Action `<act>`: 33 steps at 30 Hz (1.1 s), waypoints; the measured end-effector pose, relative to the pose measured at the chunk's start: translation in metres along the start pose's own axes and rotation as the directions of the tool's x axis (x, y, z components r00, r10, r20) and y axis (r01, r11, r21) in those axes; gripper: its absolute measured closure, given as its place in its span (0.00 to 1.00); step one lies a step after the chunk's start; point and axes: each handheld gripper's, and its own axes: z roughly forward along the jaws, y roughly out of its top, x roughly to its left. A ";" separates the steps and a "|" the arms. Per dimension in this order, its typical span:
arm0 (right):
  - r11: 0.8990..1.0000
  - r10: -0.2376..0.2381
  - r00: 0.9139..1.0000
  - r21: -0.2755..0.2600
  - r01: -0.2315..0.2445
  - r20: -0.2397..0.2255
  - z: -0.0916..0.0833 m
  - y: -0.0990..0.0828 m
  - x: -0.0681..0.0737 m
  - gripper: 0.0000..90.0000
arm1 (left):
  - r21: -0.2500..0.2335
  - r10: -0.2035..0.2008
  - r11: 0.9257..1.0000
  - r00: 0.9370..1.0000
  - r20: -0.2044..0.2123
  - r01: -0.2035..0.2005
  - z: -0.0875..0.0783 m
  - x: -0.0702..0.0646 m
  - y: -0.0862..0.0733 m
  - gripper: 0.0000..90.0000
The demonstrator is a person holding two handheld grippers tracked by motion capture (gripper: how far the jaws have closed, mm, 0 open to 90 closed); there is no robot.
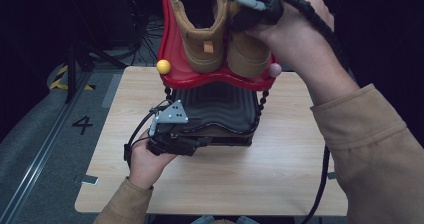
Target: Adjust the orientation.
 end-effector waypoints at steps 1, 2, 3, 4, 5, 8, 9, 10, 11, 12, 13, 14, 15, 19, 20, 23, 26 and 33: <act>1.000 -0.005 1.000 -0.003 0.005 0.011 0.002 0.000 0.002 0.86 | -0.005 -0.004 1.000 1.000 -0.003 0.004 0.001 0.000 0.000 0.41; 1.000 -0.002 1.000 -0.005 0.002 0.012 0.004 -0.001 0.004 0.85 | -0.004 -0.004 1.000 1.000 0.000 0.004 0.002 0.000 0.000 0.41; 1.000 -0.001 1.000 -0.005 0.001 0.013 0.005 -0.001 0.005 0.85 | -0.004 -0.003 1.000 1.000 0.000 0.003 0.002 0.000 0.000 0.41; 1.000 -0.005 1.000 -0.008 0.005 0.016 0.007 -0.001 0.006 0.84 | 0.001 -0.002 1.000 1.000 -0.003 0.002 0.003 0.000 0.000 0.41; 1.000 -0.004 1.000 -0.009 0.004 0.014 0.009 -0.001 0.007 0.83 | 0.006 -0.008 1.000 1.000 0.003 0.008 0.003 0.000 0.000 0.41; 1.000 -0.009 1.000 0.002 0.009 0.011 0.015 -0.001 0.010 0.69 | 0.008 -0.003 1.000 1.000 0.006 0.003 0.004 0.001 0.000 0.41; 1.000 -0.020 1.000 0.018 0.020 0.016 0.018 -0.001 0.012 0.67 | 0.006 -0.004 1.000 1.000 0.007 0.004 0.004 0.001 0.000 0.41; 0.999 -0.029 0.999 0.014 0.028 0.019 0.018 -0.001 0.012 0.66 | 0.003 -0.005 1.000 1.000 0.007 0.005 0.004 0.002 0.000 0.41; 0.999 -0.026 1.000 0.019 0.026 0.015 0.017 -0.001 0.013 0.65 | 0.004 -0.005 1.000 1.000 0.008 0.005 0.004 0.002 0.000 0.41; 0.999 -0.024 1.000 0.028 0.024 0.011 0.016 -0.002 0.013 0.63 | 0.005 -0.005 1.000 1.000 0.009 0.005 0.004 0.002 0.000 0.41; 0.999 -0.026 1.000 0.036 0.026 0.012 0.015 -0.002 0.013 0.62 | 0.006 -0.005 1.000 1.000 0.009 0.005 0.004 0.002 0.000 0.41; 0.999 -0.021 1.000 0.036 0.020 0.006 0.013 -0.004 0.012 0.60 | 0.009 -0.001 1.000 1.000 0.007 0.001 0.004 0.002 0.000 0.41; 0.999 -0.010 1.000 0.030 0.010 -0.012 0.011 -0.005 0.010 0.58 | 0.006 -0.002 1.000 1.000 0.009 0.002 0.005 0.001 0.000 0.41; 0.999 0.004 0.998 -0.035 -0.007 -0.067 -0.008 -0.013 0.003 0.53 | 0.011 -0.002 1.000 1.000 0.011 0.002 0.006 -0.001 0.000 0.41; 0.999 0.004 0.998 -0.043 -0.007 -0.062 -0.012 -0.015 0.002 0.52 | 0.010 -0.002 1.000 1.000 0.008 0.002 0.006 -0.001 0.000 0.41; 0.997 0.009 0.997 -0.077 -0.015 -0.076 -0.025 -0.024 -0.002 0.51 | 0.006 -0.001 1.000 1.000 0.003 0.000 0.007 -0.002 -0.001 0.41; 0.990 0.016 0.995 -0.139 -0.029 -0.096 -0.038 -0.033 -0.008 0.51 | 0.014 -0.004 1.000 1.000 0.004 0.004 0.007 -0.001 -0.001 0.41; 0.959 0.035 0.987 -0.273 -0.077 -0.155 -0.064 -0.050 -0.019 0.51 | 0.026 -0.006 1.000 1.000 0.003 0.006 0.008 -0.003 -0.003 0.41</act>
